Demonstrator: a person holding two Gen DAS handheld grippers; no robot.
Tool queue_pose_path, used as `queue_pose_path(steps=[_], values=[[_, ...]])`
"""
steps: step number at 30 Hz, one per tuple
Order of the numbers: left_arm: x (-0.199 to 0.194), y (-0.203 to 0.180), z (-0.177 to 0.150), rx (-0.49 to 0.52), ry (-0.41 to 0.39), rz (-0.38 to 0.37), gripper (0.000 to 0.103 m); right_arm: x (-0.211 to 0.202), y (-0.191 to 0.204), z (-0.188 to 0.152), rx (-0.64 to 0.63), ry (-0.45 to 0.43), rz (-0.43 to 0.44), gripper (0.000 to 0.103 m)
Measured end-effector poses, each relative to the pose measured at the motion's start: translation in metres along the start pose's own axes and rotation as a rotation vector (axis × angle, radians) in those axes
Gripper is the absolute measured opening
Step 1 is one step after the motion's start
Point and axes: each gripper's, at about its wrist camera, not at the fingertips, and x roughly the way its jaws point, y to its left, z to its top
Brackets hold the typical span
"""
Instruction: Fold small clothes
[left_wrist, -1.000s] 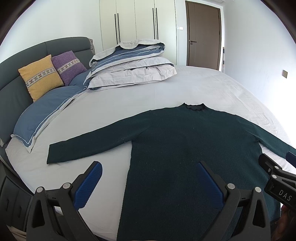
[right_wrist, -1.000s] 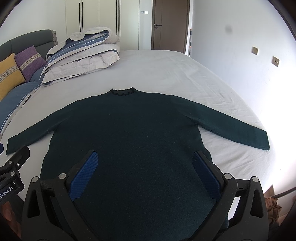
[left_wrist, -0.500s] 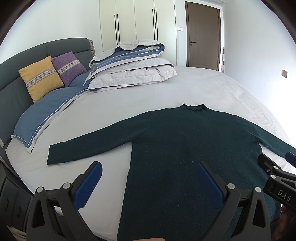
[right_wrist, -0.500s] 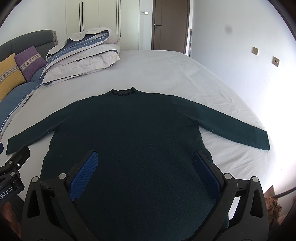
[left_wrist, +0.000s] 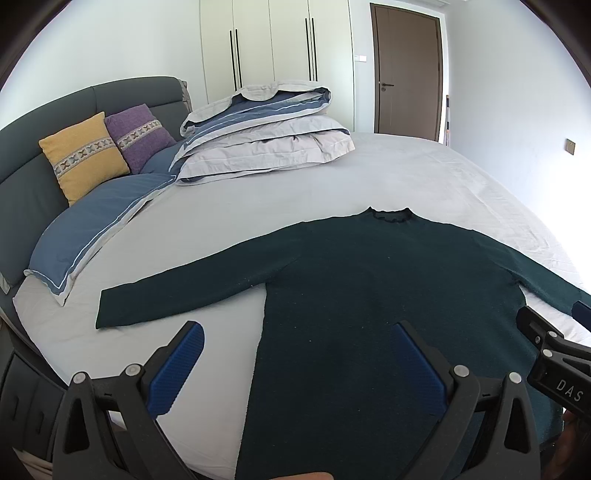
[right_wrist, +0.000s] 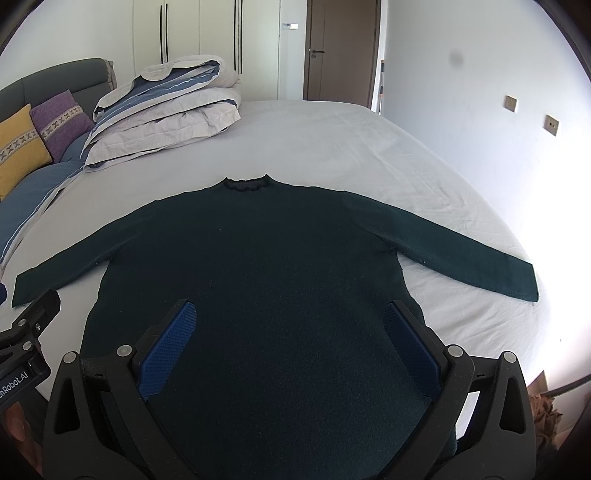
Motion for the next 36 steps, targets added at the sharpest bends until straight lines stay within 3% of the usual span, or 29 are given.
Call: queue_pose_path(steps=[29,36], values=[[0.004,0.010,-0.006,-0.048,0.014,-0.029,0.103,0.002,0.005,-0.002,-0.008,0.002,0.001,0.103],[0.005,-0.004,-0.009,-0.014,-0.007,-0.018,0.103,0.009,-0.008,-0.004,0.031,0.006,0.030,0.103]])
